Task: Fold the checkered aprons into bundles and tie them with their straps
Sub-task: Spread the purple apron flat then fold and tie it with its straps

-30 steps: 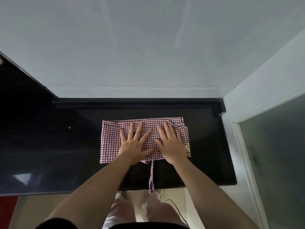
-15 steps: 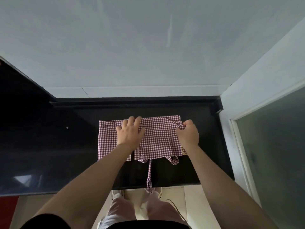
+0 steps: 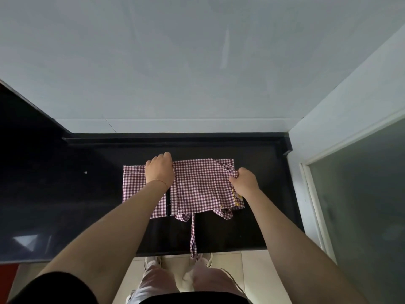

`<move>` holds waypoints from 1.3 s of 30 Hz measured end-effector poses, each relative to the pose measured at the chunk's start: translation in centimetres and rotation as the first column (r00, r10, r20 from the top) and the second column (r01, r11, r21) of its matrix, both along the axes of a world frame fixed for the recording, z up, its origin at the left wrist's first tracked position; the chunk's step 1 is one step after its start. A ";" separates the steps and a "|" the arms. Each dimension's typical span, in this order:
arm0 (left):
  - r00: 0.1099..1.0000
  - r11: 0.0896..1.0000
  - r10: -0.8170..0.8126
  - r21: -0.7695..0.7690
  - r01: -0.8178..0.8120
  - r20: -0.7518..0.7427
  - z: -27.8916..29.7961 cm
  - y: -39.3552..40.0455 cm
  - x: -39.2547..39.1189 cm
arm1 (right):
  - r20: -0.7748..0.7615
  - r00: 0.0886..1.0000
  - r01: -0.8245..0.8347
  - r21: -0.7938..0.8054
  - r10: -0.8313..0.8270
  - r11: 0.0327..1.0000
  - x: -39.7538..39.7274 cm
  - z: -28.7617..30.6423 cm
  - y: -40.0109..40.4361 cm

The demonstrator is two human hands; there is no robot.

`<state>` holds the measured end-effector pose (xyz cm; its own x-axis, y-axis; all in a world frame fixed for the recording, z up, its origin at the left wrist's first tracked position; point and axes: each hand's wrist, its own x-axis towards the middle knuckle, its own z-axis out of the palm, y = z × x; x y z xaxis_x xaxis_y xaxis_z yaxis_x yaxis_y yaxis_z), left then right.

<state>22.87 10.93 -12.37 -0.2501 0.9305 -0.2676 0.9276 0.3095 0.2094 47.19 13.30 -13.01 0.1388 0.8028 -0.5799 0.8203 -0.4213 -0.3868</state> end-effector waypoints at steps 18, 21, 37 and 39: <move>0.946 0.932 -0.313 -0.219 0.289 -0.082 -3.6 -6.2 3.4 | -0.313 0.884 0.234 -0.348 -0.347 0.908 -1.4 2.5 0.0; 0.944 0.929 -0.321 -0.220 0.298 -0.077 -3.5 -6.2 3.4 | -0.305 0.855 0.296 -0.375 -0.419 0.878 -1.4 2.5 -0.2; 0.853 0.846 -0.518 -0.102 0.523 0.070 0.1 -7.0 6.9 | 0.027 0.967 0.253 -0.108 -0.252 0.961 -1.5 3.6 -2.3; 0.860 0.847 -0.506 -0.144 0.511 0.072 0.2 -6.6 7.2 | 0.021 0.982 0.185 -0.269 -0.187 0.945 -0.4 4.2 -3.2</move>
